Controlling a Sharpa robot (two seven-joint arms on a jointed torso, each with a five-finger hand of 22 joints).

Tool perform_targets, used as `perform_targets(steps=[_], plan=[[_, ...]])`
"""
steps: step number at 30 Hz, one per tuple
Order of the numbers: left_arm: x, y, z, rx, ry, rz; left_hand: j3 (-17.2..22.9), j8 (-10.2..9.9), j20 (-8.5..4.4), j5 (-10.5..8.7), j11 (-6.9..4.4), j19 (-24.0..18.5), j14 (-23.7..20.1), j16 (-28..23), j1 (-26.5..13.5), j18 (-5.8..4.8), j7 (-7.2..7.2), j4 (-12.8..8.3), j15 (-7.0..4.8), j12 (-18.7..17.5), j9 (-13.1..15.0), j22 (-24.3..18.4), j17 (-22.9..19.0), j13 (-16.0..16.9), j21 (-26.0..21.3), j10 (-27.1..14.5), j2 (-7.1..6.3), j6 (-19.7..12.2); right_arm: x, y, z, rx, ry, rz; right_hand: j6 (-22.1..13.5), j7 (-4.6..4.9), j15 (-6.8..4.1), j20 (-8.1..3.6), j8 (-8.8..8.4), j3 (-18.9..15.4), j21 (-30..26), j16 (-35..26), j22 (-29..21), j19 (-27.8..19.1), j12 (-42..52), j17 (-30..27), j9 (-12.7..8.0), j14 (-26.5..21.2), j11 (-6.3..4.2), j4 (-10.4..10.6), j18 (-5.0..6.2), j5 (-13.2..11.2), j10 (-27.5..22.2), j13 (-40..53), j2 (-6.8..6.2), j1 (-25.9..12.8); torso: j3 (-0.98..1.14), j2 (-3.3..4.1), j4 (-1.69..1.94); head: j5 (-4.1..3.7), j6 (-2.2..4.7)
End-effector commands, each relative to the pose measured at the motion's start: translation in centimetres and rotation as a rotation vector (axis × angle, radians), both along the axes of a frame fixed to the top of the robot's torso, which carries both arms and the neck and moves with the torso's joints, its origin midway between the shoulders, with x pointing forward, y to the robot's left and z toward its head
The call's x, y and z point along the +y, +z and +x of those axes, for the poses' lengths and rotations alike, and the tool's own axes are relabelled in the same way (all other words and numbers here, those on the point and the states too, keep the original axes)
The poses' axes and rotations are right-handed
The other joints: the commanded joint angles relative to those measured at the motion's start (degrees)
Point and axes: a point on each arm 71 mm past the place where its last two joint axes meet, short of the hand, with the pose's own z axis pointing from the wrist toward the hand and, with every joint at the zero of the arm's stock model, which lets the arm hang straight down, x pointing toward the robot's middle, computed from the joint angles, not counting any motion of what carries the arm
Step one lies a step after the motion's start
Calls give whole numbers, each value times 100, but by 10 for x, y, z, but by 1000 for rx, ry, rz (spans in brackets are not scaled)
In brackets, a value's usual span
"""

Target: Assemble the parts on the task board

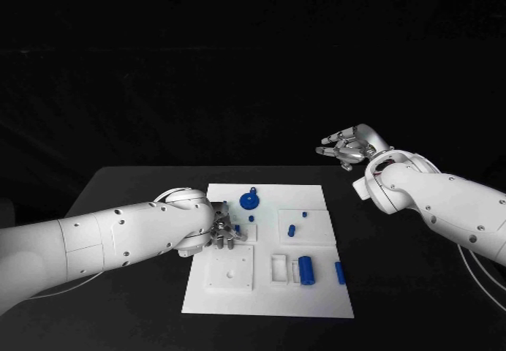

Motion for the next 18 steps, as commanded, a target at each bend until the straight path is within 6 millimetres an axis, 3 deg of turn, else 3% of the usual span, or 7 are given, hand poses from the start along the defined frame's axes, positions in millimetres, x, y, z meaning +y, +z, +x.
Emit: perform_targets(steps=[1,5,9,13,14,15,18], plan=[[0,-2,-2,16,2,4,9,-24,-37,-21,-31,-16,16,-34,43,17,5,92,-27,9,10,111,-8,-13,-21,302,-88,217,1,-1,0,0,14,-8,20,10,-23,4,-23,17,-29,-12,473,267,10,7,-9,5,-21,-10,100,21,-23,-5,0,-48,-2,1,1,-5,-7],[2,-1,-1,9,9,-1,8,-27,-38,-26,-31,-10,16,-37,51,19,5,150,-30,8,10,113,-13,-20,-19,304,-132,218,0,-1,0,0,13,-8,20,10,-23,4,-23,17,-29,-12,473,267,10,7,-9,5,-21,-10,100,21,-23,-5,0,-48,3,0,5,0,-3],[5,0,-1,1,20,-20,-9,-43,-61,-45,-33,-17,3,-72,119,9,7,475,-43,-18,-4,111,-65,-50,-26,304,-443,221,0,-1,-1,0,12,-8,20,10,-23,4,-23,17,-29,-12,473,267,10,7,-9,5,-21,-10,100,21,-23,-5,0,-48,1,-6,8,0,9],[6,1,-2,-1,32,-49,-172,-94,-97,-47,-23,-37,-35,-140,90,-13,31,533,-54,-80,-37,105,-181,-88,-42,302,-681,162,-1,-2,-1,0,11,-8,20,10,-23,4,-23,17,-29,-12,473,267,10,7,-9,5,-21,-10,100,21,-23,-5,0,-48,4,-7,9,8,41],[6,1,-2,0,36,-59,-408,-117,-120,-44,-16,-55,-57,-198,123,-32,39,516,-55,-143,-58,97,-252,-119,-63,296,-656,140,-1,-2,-1,1,11,-8,20,10,-23,4,-23,17,-29,-12,473,267,10,7,-9,5,-21,-10,100,21,-23,-5,0,-48,5,-10,7,5,29],[7,2,-3,1,40,-69,-989,-152,-140,89,8,-63,-83,-283,255,-52,76,524,-49,-209,-93,88,-381,-142,-92,302,-494,44,-1,-2,-1,1,10,-8,20,10,-23,4,-23,17,-29,-12,473,267,10,7,-9,5,-21,-10,100,21,-23,-5,0,-48,5,-9,7,5,25],[8,6,-3,9,54,-98,-1143,-150,-197,39,36,-59,-112,-424,419,-118,143,532,-47,-353,-230,78,-563,-143,-180,310,-432,-175,-3,-3,0,2,6,-8,20,10,-23,4,-23,17,-29,-12,473,267,10,7,-9,5,-21,-10,100,21,-23,-5,0,-48,3,-3,6,-1,48]])
